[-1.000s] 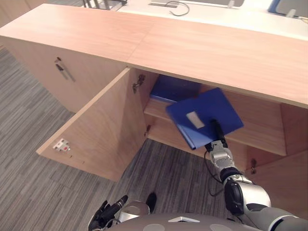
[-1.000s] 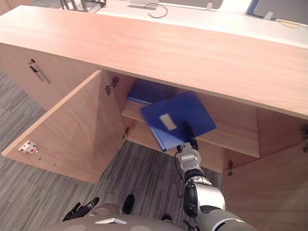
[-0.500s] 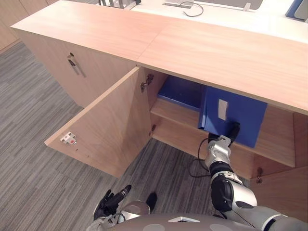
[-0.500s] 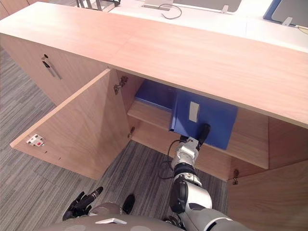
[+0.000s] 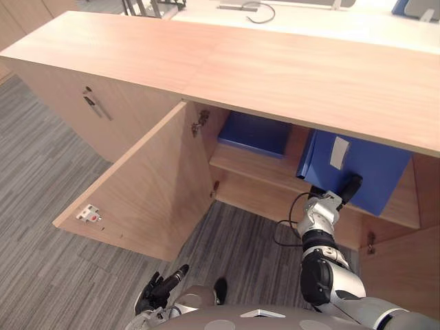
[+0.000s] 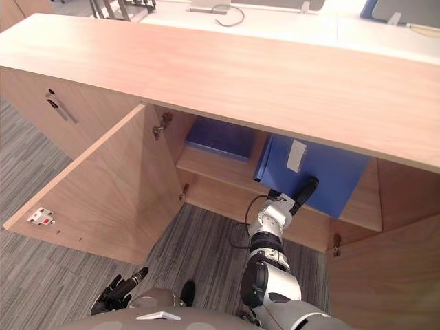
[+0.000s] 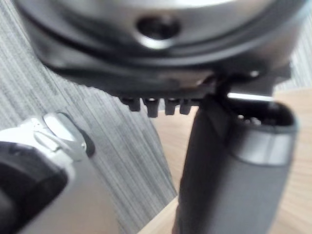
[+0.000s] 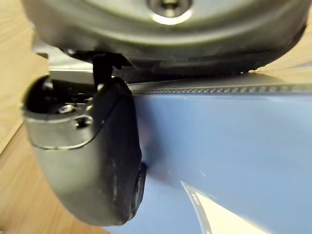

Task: Walk over to the cabinet, pick up the folder, carry it to the office cabinet, place the folder inside the office cabinet, then close the office cabinet door

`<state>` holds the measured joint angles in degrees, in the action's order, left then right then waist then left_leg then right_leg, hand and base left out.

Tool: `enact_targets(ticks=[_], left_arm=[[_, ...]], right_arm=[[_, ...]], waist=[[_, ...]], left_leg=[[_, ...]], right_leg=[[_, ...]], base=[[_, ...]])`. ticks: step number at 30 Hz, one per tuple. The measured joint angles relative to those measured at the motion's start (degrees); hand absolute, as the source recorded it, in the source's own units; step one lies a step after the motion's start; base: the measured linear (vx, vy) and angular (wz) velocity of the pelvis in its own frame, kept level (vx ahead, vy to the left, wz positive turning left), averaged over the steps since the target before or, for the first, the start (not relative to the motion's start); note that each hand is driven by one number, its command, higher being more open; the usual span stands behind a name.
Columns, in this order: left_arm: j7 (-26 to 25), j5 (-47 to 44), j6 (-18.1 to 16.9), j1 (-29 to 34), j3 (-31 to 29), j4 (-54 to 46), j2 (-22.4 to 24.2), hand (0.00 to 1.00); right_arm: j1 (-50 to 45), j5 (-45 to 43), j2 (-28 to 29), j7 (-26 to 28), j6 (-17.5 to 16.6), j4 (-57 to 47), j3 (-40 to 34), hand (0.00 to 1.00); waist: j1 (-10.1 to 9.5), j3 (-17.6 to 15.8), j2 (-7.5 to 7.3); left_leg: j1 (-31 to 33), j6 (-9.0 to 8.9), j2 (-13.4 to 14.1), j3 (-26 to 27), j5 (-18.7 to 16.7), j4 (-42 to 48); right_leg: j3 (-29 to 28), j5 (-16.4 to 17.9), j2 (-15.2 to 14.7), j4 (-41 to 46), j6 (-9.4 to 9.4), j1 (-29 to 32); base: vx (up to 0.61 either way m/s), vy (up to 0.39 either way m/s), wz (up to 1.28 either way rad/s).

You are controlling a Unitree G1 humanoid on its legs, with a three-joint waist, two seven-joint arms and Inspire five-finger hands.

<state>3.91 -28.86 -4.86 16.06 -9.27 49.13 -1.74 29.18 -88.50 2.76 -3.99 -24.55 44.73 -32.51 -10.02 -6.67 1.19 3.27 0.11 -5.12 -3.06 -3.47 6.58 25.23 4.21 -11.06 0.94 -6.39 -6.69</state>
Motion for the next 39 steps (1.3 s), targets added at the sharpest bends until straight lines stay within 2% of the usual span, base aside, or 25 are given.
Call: enact_targets(ticks=[3,7,11,14,17,20,22,24,26,27,28,29,33,36,38,39], left_arm=[[-0.01,0.25,-0.12,0.0,-0.55,0.3,0.36,1.0],[0.13,0.33,-0.36,0.15,-0.05,1.73,-0.28,1.0],[0.19,1.26,-1.12,0.14,1.97,2.18,-0.78,1.0],[0.71,2.86,-1.73,0.09,4.17,2.22,-1.96,1.0],[1.44,2.91,-1.9,0.04,4.17,2.57,-1.99,1.0],[1.63,4.43,-1.94,0.04,4.58,3.3,-1.98,1.0],[1.61,4.79,-1.75,0.2,4.98,4.41,-2.01,1.0],[1.54,4.75,-1.46,0.6,4.52,4.76,-2.2,1.0],[1.58,4.68,-1.49,0.45,3.82,4.08,-2.8,1.0],[1.55,4.63,-1.49,0.43,3.75,3.83,-2.82,1.0],[1.54,4.63,-1.49,0.41,3.75,3.48,-2.76,1.0],[1.5,4.63,-1.48,0.39,3.79,2.76,-2.58,1.0],[1.51,4.41,-1.49,0.09,4.07,1.3,-2.65,1.0],[1.5,3.48,-1.61,-0.04,4.93,-2.19,-2.33,1.0],[1.33,2.13,-1.94,-0.14,5.47,-4.95,-1.96,1.0],[1.29,1.93,-2.22,-0.19,5.59,-5.43,-1.9,1.0]], right_arm=[[-1.67,0.03,0.0,0.01,0.09,-0.45,1.77,0.0],[-4.46,0.05,-0.02,0.01,0.13,-0.45,2.31,0.0],[-5.76,0.07,-0.05,-0.03,0.23,1.19,2.32,0.0],[-5.73,0.28,-0.31,-0.02,0.45,3.61,2.33,0.0],[-4.85,0.29,-0.87,-0.01,1.37,4.93,2.82,0.0],[-1.5,0.28,-1.23,-0.01,1.79,5.27,3.13,0.0],[-0.61,0.29,-2.18,-0.02,1.89,5.25,4.44,0.0],[-0.51,0.4,-2.56,-0.01,2.03,4.95,6.14,0.0],[-0.08,0.49,-2.55,-0.01,2.7,4.42,7.84,0.0],[0.02,0.49,-2.55,-0.01,2.8,4.27,8.28,0.0],[0.05,0.63,-2.54,-0.01,2.9,3.86,8.59,0.0],[0.36,1.16,-2.64,-0.02,2.83,3.69,8.68,0.0],[1.26,2.04,-2.41,-0.43,2.8,1.56,8.78,0.0],[4.58,2.1,-2.38,-0.68,2.41,-4.59,8.91,0.0],[8.32,2.13,-2.42,-1.38,1.53,-9.96,9.5,0.0],[9.1,2.14,-2.44,-1.49,1.21,-11.17,9.85,0.0]], waist=[[0.04,0.33,0.0],[1.04,1.44,-0.2],[1.07,1.59,0.58],[1.07,1.62,0.68],[0.92,1.49,0.98],[0.8,-0.01,2.55],[0.69,-1.74,3.18],[0.15,-2.31,2.41],[-0.68,-3.36,0.91],[-0.68,-3.47,0.75],[-0.63,-3.53,0.8],[-0.5,-4.01,1.44],[-0.41,-5.27,1.85],[-0.3,-9.14,2.63],[0.53,-12.47,3.22],[0.69,-13.1,3.31]], left_leg=[[-1.81,0.01,0.5,1.94,0.01,-2.4],[-3.23,0.55,0.63,4.82,0.33,-5.43],[-4.92,0.62,1.36,7.77,0.31,-5.55],[-5.89,2.04,1.55,8.35,-0.99,-3.6],[-4.94,3.16,1.64,8.65,-2.48,-2.11],[-1.69,3.39,2.09,9.8,-3.82,2.45],[-1.41,3.17,2.17,10.01,-4.55,4.5],[-0.53,3.0,2.08,9.98,-4.83,4.85],[1.92,3.02,2.05,9.62,-4.82,6.3],[2.69,2.99,2.01,9.4,-4.83,6.64],[3.69,2.75,1.97,8.98,-4.94,7.11],[4.76,2.44,1.98,7.81,-4.64,7.16],[8.48,1.78,2.92,5.71,-3.21,7.71],[13.0,1.14,4.27,5.1,-3.55,12.5],[16.24,0.71,4.56,5.25,-5.05,17.7],[17.0,0.71,4.54,5.32,-5.61,19.18]], right_leg=[[-2.18,-0.23,0.1,-0.06,-0.33,0.56],[-5.47,-0.45,-0.08,0.33,-0.66,2.42],[-8.64,-0.37,-0.86,8.53,-0.63,7.11],[-5.84,-0.5,-1.94,13.64,-0.44,8.63],[-3.15,-1.95,-1.83,12.01,0.92,8.85],[-3.16,-5.04,-1.42,10.81,0.99,9.86],[-3.18,-5.84,-1.39,10.6,0.95,9.4],[-2.31,-5.92,-1.28,8.71,0.8,9.0],[0.21,-5.99,-0.75,5.36,0.73,8.49],[0.61,-5.93,-0.69,4.67,0.78,8.48],[1.33,-5.79,-0.55,3.77,0.98,8.53],[2.19,-5.77,-0.14,3.24,1.05,8.75],[4.55,-5.2,0.9,3.52,2.54,11.22],[5.3,-2.69,0.36,10.39,4.22,15.93],[5.43,1.42,-2.02,19.48,4.59,20.04],[5.44,2.48,-2.78,21.7,4.7,20.91]], base=[[0.02,0.016,-0.46],[0.02,0.025,-0.43],[0.03,0.062,-0.55],[0.01,0.071,-0.36],[-0.03,0.068,-0.17],[-0.07,0.074,-0.21],[-0.13,0.062,-0.06],[-0.15,0.014,0.03],[-0.12,-0.061,0.07],[-0.12,-0.074,0.13],[-0.12,-0.075,0.26],[-0.11,-0.075,0.31],[-0.09,-0.109,0.27],[-0.07,-0.084,0.1],[-0.11,-0.057,0.15],[-0.1,-0.025,0.16]])
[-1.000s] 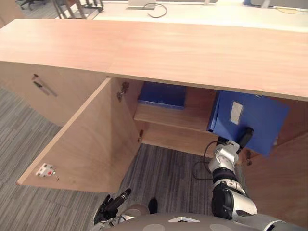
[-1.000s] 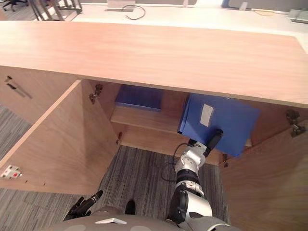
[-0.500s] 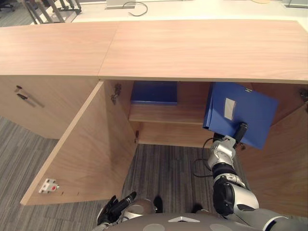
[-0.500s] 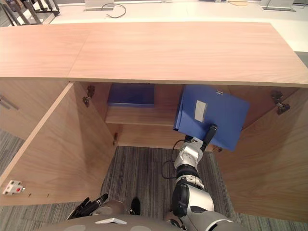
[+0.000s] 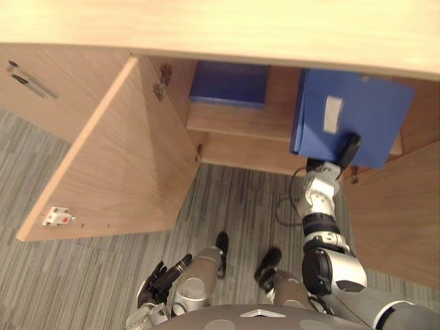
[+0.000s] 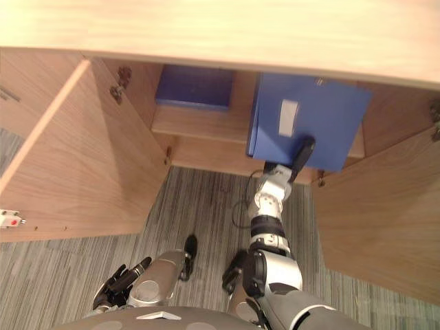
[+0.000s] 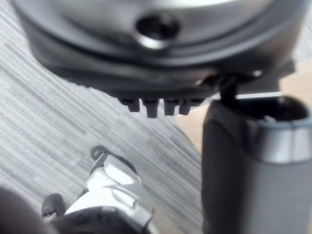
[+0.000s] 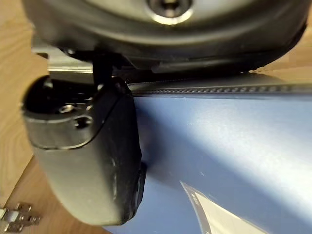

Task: Walk over to the cabinet, pick up the folder, carry it to the office cabinet, place the folder inside the office cabinet, then close the office cabinet door

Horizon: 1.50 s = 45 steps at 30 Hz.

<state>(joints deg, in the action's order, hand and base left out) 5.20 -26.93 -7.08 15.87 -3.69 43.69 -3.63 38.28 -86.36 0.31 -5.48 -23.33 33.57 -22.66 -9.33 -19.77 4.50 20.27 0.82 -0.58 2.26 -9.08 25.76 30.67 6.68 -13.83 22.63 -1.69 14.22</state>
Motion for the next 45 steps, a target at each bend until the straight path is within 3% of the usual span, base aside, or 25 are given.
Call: enact_targets(ticks=[3,8,13,23,25,26,30,35,45], left_arm=[[-0.29,-0.32,-0.34,-0.06,0.55,-2.91,-0.07,1.0],[-1.14,-1.76,-0.33,-0.41,0.64,-6.18,0.01,1.0],[-2.48,-2.06,0.02,-0.94,0.61,-6.3,0.53,1.0],[-3.21,-1.98,0.03,-0.85,0.54,-5.98,0.78,1.0],[-3.28,-1.99,-0.08,-1.01,0.53,-6.02,0.87,1.0],[-3.41,-2.0,-0.07,-1.09,0.53,-5.96,1.44,1.0],[-4.45,-2.13,0.03,-1.08,0.38,-5.37,1.64,1.0],[-5.23,-2.2,0.13,-0.86,0.31,-4.85,1.7,1.0],[-6.41,-2.19,0.86,-2.36,-1.63,-1.76,2.45,1.0]], right_arm=[[4.17,0.42,-0.27,-0.47,-1.33,-4.2,1.95,0.0],[10.04,0.44,-2.3,-3.73,-3.27,-4.88,2.59,0.0],[18.56,0.41,-7.52,-6.92,-3.78,-4.96,2.14,0.0],[30.45,0.41,-16.23,-11.78,-3.78,1.93,-0.39,0.0],[33.61,0.41,-19.33,-12.64,-3.35,4.37,-0.34,0.0],[36.56,0.41,-22.41,-13.18,-2.93,6.8,-0.11,0.0],[42.97,0.39,-29.33,-14.77,-1.69,12.1,3.68,0.0],[48.34,0.39,-31.62,-16.47,-0.87,15.65,10.17,0.0],[50.02,0.44,-33.93,-19.62,0.09,16.43,14.29,0.0]], waist=[[0.21,-1.22,0.25],[0.34,-2.56,0.93],[0.02,-3.84,2.03],[-0.66,-4.27,2.39],[-0.54,-4.48,2.76],[-0.89,-5.15,3.96],[-1.54,-5.46,4.29],[-1.61,-5.49,4.31],[-1.66,-7.82,5.12]], left_leg=[[5.77,0.27,-0.02,0.44,-3.37,8.23],[13.75,0.21,-0.89,-0.04,-6.07,16.31],[19.93,0.44,-1.47,-0.45,-6.11,19.8],[22.23,0.92,-2.19,-0.87,-5.17,19.19],[23.56,0.91,-2.94,-1.4,-4.81,19.32],[24.43,0.92,-3.02,-2.01,-4.79,19.9],[27.54,0.46,-3.91,-2.81,-3.81,19.86],[29.61,0.17,-4.11,-3.05,-3.37,20.11],[36.7,-1.51,-4.9,-4.84,-4.44,27.13]], right_leg=[[-0.67,5.01,-3.24,10.58,0.31,6.05],[-0.91,9.16,-7.03,20.73,0.75,13.36],[-0.9,10.14,-8.84,25.09,1.51,19.06],[-0.9,10.41,-9.28,25.69,1.81,21.49],[-0.53,10.95,-10.22,26.58,1.8,22.65],[0.07,11.12,-10.28,27.06,1.91,22.86],[0.69,11.86,-11.38,28.41,2.68,25.92],[0.67,12.59,-11.89,30.05,3.43,28.24],[-4.16,16.34,-12.04,38.16,2.96,35.23]], base=[[-0.11,-0.003,0.07],[-0.12,0.032,0.16],[-0.06,0.038,0.12],[0.03,0.021,0.04],[0.02,0.014,0.23],[0.01,0.013,0.19],[-0.01,0.004,0.17],[0.0,-0.011,0.06],[-0.06,0.001,0.12]])
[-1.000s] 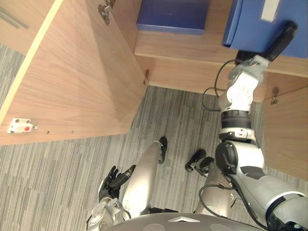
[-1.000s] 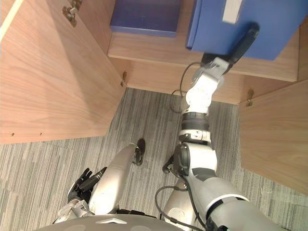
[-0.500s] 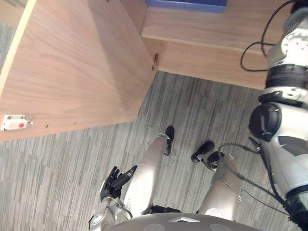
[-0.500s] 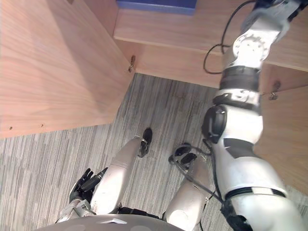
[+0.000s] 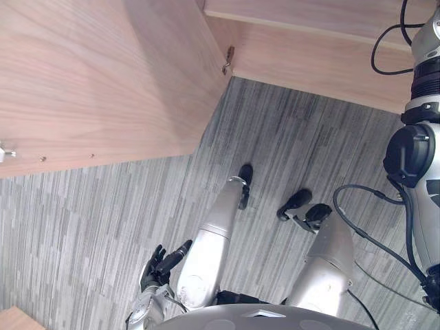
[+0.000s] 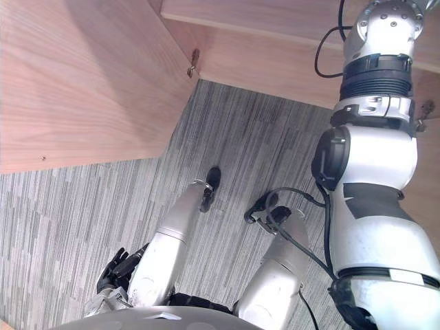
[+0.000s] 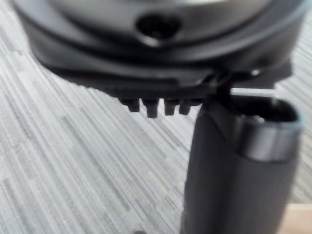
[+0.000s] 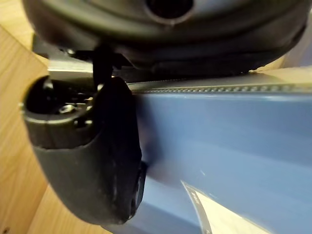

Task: Walk over to the cabinet, pick up the folder, carry it to the office cabinet, place the folder inside the office cabinet, then close the office cabinet door

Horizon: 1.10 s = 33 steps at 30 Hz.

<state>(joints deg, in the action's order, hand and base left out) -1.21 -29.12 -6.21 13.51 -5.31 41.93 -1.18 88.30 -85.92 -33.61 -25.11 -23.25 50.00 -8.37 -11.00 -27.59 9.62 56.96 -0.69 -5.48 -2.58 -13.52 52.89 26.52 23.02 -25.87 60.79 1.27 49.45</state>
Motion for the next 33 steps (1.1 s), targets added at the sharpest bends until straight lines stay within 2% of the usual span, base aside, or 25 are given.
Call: enact_targets(ticks=[5,6,19,33], left_arm=[[-0.09,-0.01,0.14,-0.02,0.03,0.34,0.86,1.0],[-0.12,-0.01,0.13,-0.02,0.04,0.34,0.86,1.0],[-0.23,-0.02,0.14,-0.02,0.02,0.46,0.71,1.0],[-0.22,-0.04,0.11,-0.17,0.02,0.77,0.72,1.0]], right_arm=[[0.01,-0.02,0.0,-1.98,0.02,1.77,-0.2,0.0],[0.01,-0.02,0.0,-1.98,-0.08,1.76,-0.25,1.0],[0.0,-0.56,-0.11,-1.72,-3.75,0.35,-2.38,1.0],[-1.46,-0.61,-0.05,-0.16,-3.6,-1.13,-4.67,1.0]], waist=[[0.01,-0.47,0.02],[0.01,-0.48,0.01],[0.08,-0.48,0.02],[-0.17,-0.4,0.12]], left_leg=[[2.46,-0.72,0.02,-0.49,0.19,1.62],[2.64,-0.8,0.06,-0.57,0.23,1.78],[3.93,-1.22,0.3,-0.78,0.32,3.4],[3.9,-1.61,0.51,-0.73,0.1,3.71]], right_leg=[[-0.39,0.63,-0.02,2.17,0.55,2.42],[-0.39,0.7,0.0,2.37,0.66,2.63],[-1.82,1.04,0.72,4.08,0.71,4.09],[-2.18,1.04,1.06,4.27,0.7,4.13]], base=[[-0.06,0.011,0.04],[-0.04,0.018,0.02],[-0.03,0.047,0.0],[-0.02,0.061,-0.01]])
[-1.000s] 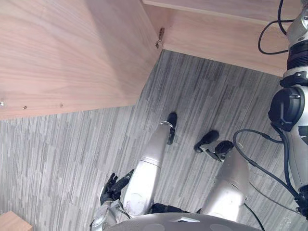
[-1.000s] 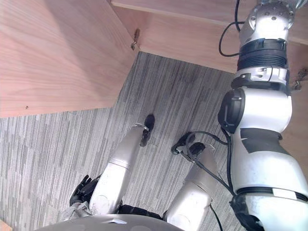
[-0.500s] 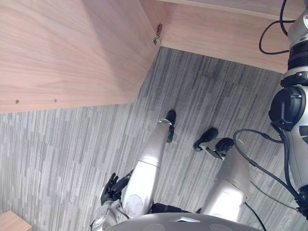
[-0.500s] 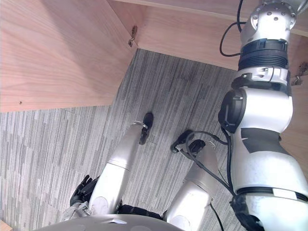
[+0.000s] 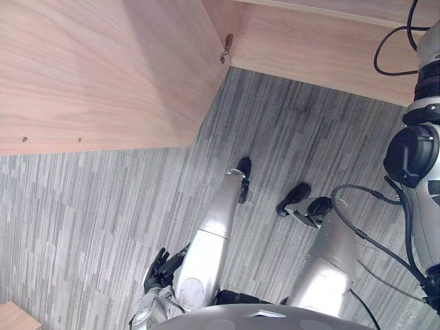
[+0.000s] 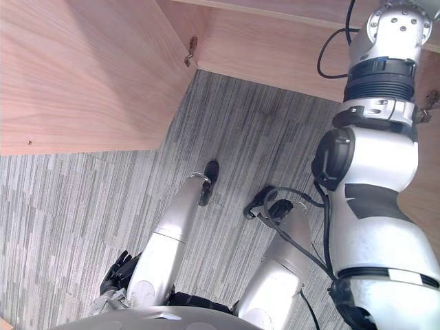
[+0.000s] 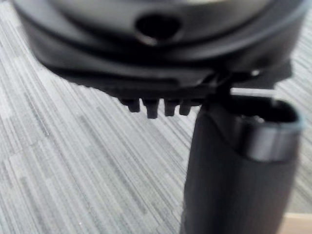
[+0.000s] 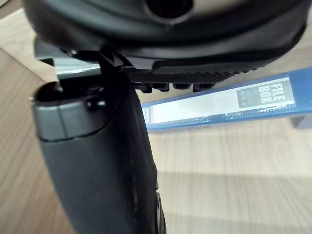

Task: Walk over to the cabinet, pick up the folder, carry it to the office cabinet, place the folder inside the office cabinet, then close the office cabinet door

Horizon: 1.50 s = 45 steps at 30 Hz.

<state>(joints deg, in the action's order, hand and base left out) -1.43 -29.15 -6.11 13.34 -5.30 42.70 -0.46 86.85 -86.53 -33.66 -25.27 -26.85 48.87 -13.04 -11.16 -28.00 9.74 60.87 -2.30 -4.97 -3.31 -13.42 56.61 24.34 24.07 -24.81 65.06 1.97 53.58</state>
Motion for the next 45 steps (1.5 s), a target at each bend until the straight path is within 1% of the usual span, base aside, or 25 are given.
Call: enact_targets(ticks=[6,11,12,14,17,18,20,21,23,25,27,28,29,31,32,35,39,41,43,44,45], left_arm=[[0.09,0.02,-0.15,-1.34,-0.32,1.16,0.0,1.0],[0.07,0.08,-0.16,-2.83,-1.37,2.45,0.12,1.0],[0.07,0.09,-0.18,-2.89,-1.44,2.49,0.13,1.0],[0.08,0.14,-0.15,-3.59,-1.64,3.28,0.15,1.0],[0.08,0.25,-0.14,-4.26,-2.67,4.23,0.51,1.0],[0.09,0.25,-0.14,-4.34,-2.76,4.31,0.51,1.0],[0.1,0.25,-0.15,-4.38,-3.11,4.91,0.52,1.0],[0.12,0.26,-0.14,-4.38,-3.31,5.24,0.55,1.0],[0.17,0.35,-0.13,-4.36,-4.96,6.28,0.54,1.0],[0.19,0.47,-0.12,-4.21,-5.25,6.72,0.53,1.0],[0.35,0.5,-0.12,-4.04,-6.06,6.89,0.47,1.0],[0.49,0.51,-0.1,-3.83,-6.82,7.21,0.48,1.0],[0.5,0.51,-0.08,-3.74,-7.08,7.74,0.43,1.0],[0.66,0.52,-0.02,-3.7,-7.13,8.44,0.36,1.0],[0.79,0.52,-0.01,-3.53,-7.56,8.56,0.31,1.0],[1.2,0.55,-0.02,-2.26,-7.63,8.59,-0.18,1.0],[1.51,0.62,0.01,-1.71,-8.17,9.7,-0.14,1.0],[1.65,0.69,0.02,-1.58,-8.2,9.8,-0.13,1.0],[1.69,1.77,0.02,-1.56,-8.58,10.37,-0.09,1.0],[1.71,2.77,0.0,-1.54,-9.11,10.74,-0.09,1.0],[1.71,2.79,0.0,-1.53,-9.26,10.78,-0.09,1.0]], right_arm=[[-2.44,0.0,0.84,0.28,0.17,-0.01,-1.16,1.0],[-5.67,0.0,4.97,0.65,0.22,0.03,-4.59,1.0],[-7.73,0.0,7.02,0.68,0.23,0.07,-5.52,1.0],[-9.12,0.0,8.25,0.71,0.29,0.07,-6.75,1.0],[-11.08,0.02,10.98,1.2,0.64,0.05,-6.84,1.0],[-11.57,0.02,11.39,1.27,0.79,0.04,-6.91,1.0],[-13.91,0.04,13.52,1.71,1.44,0.05,-7.47,1.0],[-14.58,0.04,14.19,1.91,1.58,0.1,-7.55,1.0],[-17.34,0.04,16.83,2.26,2.51,0.53,-8.1,1.0],[-19.09,0.04,18.21,2.32,2.89,0.79,-9.13,1.0],[-20.55,0.04,19.12,2.58,3.08,1.11,-9.98,1.0],[-21.35,0.1,19.71,3.39,3.81,1.48,-10.61,1.0],[-21.49,0.14,20.25,4.04,4.06,2.55,-11.38,1.0],[-22.57,0.19,20.47,4.42,4.5,2.73,-12.14,1.0],[-23.87,0.33,20.75,5.03,5.17,2.74,-13.24,1.0],[-26.59,0.58,21.14,5.78,5.45,3.55,-16.37,1.0],[-29.77,0.7,21.13,6.35,5.69,4.39,-19.52,1.0],[-30.89,0.83,21.13,6.36,6.36,4.6,-20.4,1.0],[-32.55,4.56,21.12,6.39,7.87,4.98,-20.75,1.0],[-33.84,7.51,21.12,6.49,9.56,5.46,-20.66,1.0],[-34.64,8.61,21.12,6.62,10.32,5.54,-20.61,1.0]], waist=[[-0.05,0.09,0.12],[0.19,0.13,0.14],[0.48,0.15,0.14],[0.37,0.17,0.15],[0.61,0.37,0.09],[0.64,0.41,-0.01],[0.64,1.05,-0.47],[0.63,1.4,-0.61],[0.65,2.54,-2.13],[0.68,3.5,-2.46],[0.47,4.47,-3.62],[0.39,5.29,-4.21],[0.42,6.1,-4.57],[0.35,6.81,-4.76],[0.21,7.62,-5.36],[0.36,9.94,-6.68],[0.31,12.01,-6.99],[0.51,12.4,-7.02],[0.63,13.09,-7.0],[0.69,13.33,-7.04],[0.66,13.64,-7.02]], left_leg=[[-0.21,0.23,0.22,0.17,0.14,-0.1],[-1.98,0.17,0.66,0.09,0.46,-1.19],[-3.94,0.12,0.71,0.0,0.66,-2.43],[-6.01,0.26,0.84,0.03,1.2,-4.26],[-10.03,0.23,1.71,-0.19,2.08,-8.31],[-10.97,0.18,1.71,-0.23,2.34,-9.26],[-14.5,0.26,1.78,-0.31,3.23,-12.7],[-15.23,0.23,1.86,-0.38,3.35,-13.37],[-18.45,0.17,1.87,-0.48,3.9,-16.18],[-20.53,0.17,1.87,-1.35,3.92,-17.53],[-22.71,0.23,1.71,-1.44,4.18,-19.4],[-23.87,0.34,1.58,-1.48,4.52,-20.82],[-24.93,0.32,1.54,-1.58,4.85,-22.17],[-26.76,0.37,1.5,-1.73,5.35,-24.2],[-28.25,0.43,1.33,-1.72,6.12,-26.58],[-31.74,0.51,0.72,-1.99,8.85,-33.24],[-35.35,0.58,0.49,-1.87,11.19,-39.47],[-37.03,0.44,0.51,-1.8,12.19,-42.13],[-38.61,0.39,0.63,-1.73,13.13,-44.68],[-39.94,0.4,0.96,-1.6,13.43,-46.11],[-40.37,0.39,1.19,-1.49,13.5,-46.65]], right_leg=[[-0.19,-0.01,0.18,-0.11,0.01,-0.02],[-0.05,-0.07,0.94,-1.33,0.06,-1.65],[0.48,-0.25,1.08,-2.47,0.34,-3.66],[0.97,-0.66,1.32,-4.1,0.65,-5.61],[2.11,-2.14,2.9,-8.61,0.65,-9.76],[2.37,-2.4,3.02,-9.43,0.63,-10.66],[3.06,-3.31,3.64,-12.67,0.33,-14.01],[3.3,-3.53,3.88,-13.49,0.26,-14.82],[4.0,-4.04,4.36,-16.2,-0.16,-17.98],[5.17,-4.3,4.93,-18.32,-0.57,-20.85],[5.53,-4.55,5.08,-20.0,-0.98,-22.88],[5.94,-4.82,5.14,-21.3,-1.19,-24.04],[6.39,-5.33,5.37,-22.77,-1.43,-25.22],[6.94,-5.98,5.79,-24.94,-1.75,-27.12],[7.21,-6.56,5.99,-26.76,-2.09,-28.3],[8.42,-8.25,6.28,-31.53,-2.66,-30.81],[9.04,-9.68,6.84,-35.56,-3.2,-33.07],[9.36,-10.15,7.06,-37.1,-3.43,-34.18],[9.54,-10.69,7.41,-38.62,-3.55,-35.06],[9.54,-11.29,8.07,-40.09,-3.53,-36.18],[9.58,-11.68,8.45,-40.91,-3.63,-36.61]], base=[[-0.02,0.064,-0.02],[-0.01,0.036,-0.04],[0.0,0.0,0.0],[0.05,0.019,0.0],[0.06,0.02,-0.06],[0.07,0.023,0.0],[0.08,0.017,0.03],[0.09,0.022,0.01],[0.1,0.017,0.04],[0.12,0.005,0.13],[0.11,0.015,0.11],[0.12,0.03,0.07],[0.1,0.033,0.08],[0.09,0.038,0.06],[0.1,0.038,0.08],[0.13,0.036,0.12],[0.1,0.016,0.04],[0.06,-0.012,0.01],[0.06,-0.022,-0.03],[0.04,-0.019,-0.1],[0.04,-0.019,-0.17]])
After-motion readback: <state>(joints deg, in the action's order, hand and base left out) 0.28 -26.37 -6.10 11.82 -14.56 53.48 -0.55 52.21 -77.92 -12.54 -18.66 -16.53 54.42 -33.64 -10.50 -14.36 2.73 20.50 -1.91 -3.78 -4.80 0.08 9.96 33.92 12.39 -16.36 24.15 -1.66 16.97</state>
